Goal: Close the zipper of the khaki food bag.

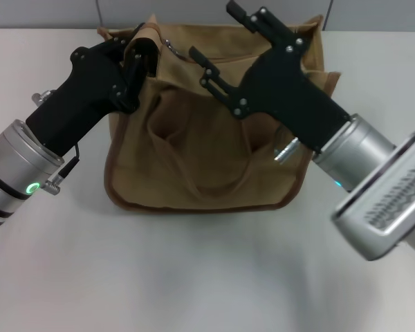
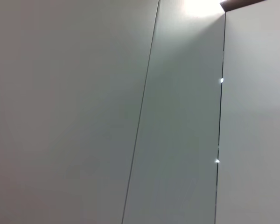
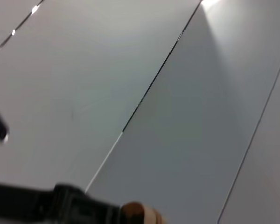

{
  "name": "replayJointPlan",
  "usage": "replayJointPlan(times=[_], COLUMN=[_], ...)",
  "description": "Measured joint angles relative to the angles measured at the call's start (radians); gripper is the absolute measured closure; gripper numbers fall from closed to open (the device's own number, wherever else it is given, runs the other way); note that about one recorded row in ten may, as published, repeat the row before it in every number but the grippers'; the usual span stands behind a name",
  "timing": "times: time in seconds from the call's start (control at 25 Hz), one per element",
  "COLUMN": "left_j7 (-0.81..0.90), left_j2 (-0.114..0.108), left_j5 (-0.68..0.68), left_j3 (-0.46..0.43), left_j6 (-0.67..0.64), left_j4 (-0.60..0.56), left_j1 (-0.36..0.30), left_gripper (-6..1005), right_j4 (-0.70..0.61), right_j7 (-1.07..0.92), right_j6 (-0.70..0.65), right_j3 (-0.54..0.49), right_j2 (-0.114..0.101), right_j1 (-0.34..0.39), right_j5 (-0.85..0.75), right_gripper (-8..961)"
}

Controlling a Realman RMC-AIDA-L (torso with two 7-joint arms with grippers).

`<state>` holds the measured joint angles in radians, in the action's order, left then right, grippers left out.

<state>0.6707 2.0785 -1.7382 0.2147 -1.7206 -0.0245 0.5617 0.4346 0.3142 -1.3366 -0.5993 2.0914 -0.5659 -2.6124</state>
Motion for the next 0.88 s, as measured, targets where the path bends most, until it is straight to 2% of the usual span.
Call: replayJointPlan(times=[0.2,0.88], left_j7=[0.004,0.026], left_j2=[0.0,0.0], left_j5=[0.0,0.002], left_j3=[0.0,0.023], left_j6=[-0.004,0.01], left_j4=[0.0,0.009], left_j1=[0.002,0.03], left_gripper=[974,973], right_j4=[0.048,0.08], right_j7=[0.073,0.09], right_j6=[0.103,0.21], right_j3=[0.003,-0.029], right_j2=[0.001,0.001], right_j1=[0.0,-0.029], right_j5=[0.0,0.0], right_gripper=[321,323])
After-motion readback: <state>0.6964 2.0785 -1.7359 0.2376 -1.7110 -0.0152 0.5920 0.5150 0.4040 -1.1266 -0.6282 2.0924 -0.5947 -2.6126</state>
